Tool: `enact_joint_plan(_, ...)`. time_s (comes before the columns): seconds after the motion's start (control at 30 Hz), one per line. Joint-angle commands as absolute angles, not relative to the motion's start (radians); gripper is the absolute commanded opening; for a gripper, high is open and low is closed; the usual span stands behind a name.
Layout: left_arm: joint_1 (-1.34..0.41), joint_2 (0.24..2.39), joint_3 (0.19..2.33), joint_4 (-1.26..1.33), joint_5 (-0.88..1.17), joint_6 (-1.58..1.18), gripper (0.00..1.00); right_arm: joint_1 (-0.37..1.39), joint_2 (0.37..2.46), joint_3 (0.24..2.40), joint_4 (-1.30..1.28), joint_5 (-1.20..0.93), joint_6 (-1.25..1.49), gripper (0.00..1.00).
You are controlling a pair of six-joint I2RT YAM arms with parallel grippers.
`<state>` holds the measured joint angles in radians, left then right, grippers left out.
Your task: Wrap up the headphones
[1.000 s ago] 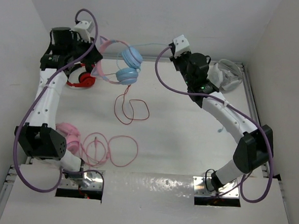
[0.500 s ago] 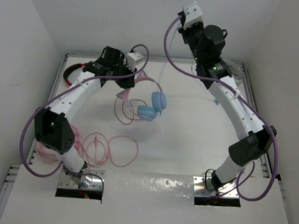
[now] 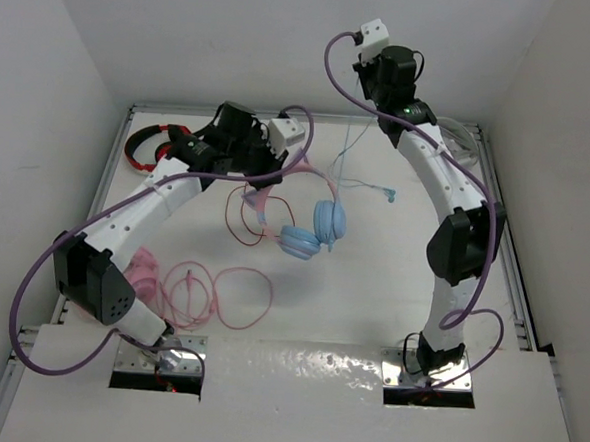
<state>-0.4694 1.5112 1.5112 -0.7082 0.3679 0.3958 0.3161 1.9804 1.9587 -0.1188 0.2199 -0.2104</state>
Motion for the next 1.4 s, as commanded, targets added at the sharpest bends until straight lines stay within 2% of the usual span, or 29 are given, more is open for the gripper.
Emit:
enact_joint_plan(0.0, -0.515, 1.506, 1.516, -0.692, 0.399, 0.408, 0.00, 0.319, 1.953, 2.031, -0.095, 0.236, -0.178, 0.00)
enact_joint_plan(0.13, -0.545, 1.523, 1.523, -0.677, 0.358, 0.397, 0.00, 0.318, 1.953, 2.033, -0.107, 0.230, -0.172, 0.00)
enact_joint_plan(0.43, -0.552, 1.680, 1.598, -0.666, 0.203, 0.354, 0.00, 0.319, 1.804, 1.934, -0.032, 0.127, -0.110, 0.00)
enact_joint_plan(0.7, -0.578, 1.718, 1.638, -0.669, 0.258, 0.350, 0.00, 0.324, 1.738, 1.864, -0.006, 0.061, -0.077, 0.00)
enact_joint_plan(0.87, -0.646, 1.652, 1.618, -0.686, 0.314, 0.377, 0.00, 0.311, 1.845, 1.940, -0.066, 0.084, -0.054, 0.00)
enact_joint_plan(1.17, -0.658, 1.603, 1.637, -0.724, 0.443, 0.364, 0.00, 0.276, 1.971, 1.905, -0.058, 0.020, 0.103, 0.00)
enact_joint_plan(1.37, -0.653, 1.585, 1.689, -0.767, 0.506, 0.350, 0.00, 0.273, 1.962, 1.752, -0.006, 0.038, 0.143, 0.00)
